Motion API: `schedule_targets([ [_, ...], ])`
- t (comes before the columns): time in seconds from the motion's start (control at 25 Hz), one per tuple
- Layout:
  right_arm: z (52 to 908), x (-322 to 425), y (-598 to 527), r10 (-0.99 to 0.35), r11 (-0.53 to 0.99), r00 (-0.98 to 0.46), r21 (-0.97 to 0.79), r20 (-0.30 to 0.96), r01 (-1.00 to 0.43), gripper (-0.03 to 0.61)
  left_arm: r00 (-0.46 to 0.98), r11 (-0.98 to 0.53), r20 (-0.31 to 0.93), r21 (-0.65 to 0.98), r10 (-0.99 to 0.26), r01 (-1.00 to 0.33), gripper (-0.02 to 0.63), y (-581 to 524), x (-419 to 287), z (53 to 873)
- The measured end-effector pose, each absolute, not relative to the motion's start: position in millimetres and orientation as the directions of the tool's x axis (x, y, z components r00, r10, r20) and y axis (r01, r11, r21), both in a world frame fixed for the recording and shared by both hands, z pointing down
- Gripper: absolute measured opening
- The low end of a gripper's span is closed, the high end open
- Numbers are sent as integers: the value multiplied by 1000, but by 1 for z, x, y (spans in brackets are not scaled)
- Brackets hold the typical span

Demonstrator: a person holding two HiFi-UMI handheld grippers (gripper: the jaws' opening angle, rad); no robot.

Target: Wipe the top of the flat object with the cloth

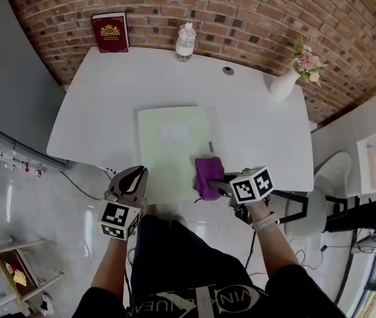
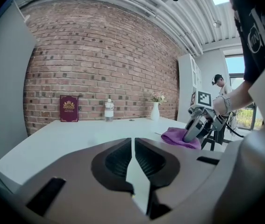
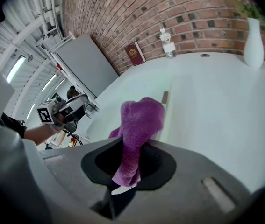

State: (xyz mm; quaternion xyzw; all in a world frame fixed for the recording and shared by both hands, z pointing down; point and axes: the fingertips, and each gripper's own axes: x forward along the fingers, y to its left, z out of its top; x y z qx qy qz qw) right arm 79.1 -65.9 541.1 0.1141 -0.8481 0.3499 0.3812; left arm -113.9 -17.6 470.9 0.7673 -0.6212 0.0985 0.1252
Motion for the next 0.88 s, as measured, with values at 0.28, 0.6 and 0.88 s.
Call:
schedule_targets([
  [0.28,544,115,-76,4,665,-708,-531,707,-526,63,215,-203,360,72,-908,-977,25,-14,-105,488],
  [0.6,560,157,-88,-93,625,-667,-479,739,-617,63,226,-218,419,67,-880,-974,25,-16,-99,502],
  [0.88,568,178,-55,-227,516,-671,-496,706,-698,63,260,-254,451,74,-854,-964,26,-16,-94,516],
])
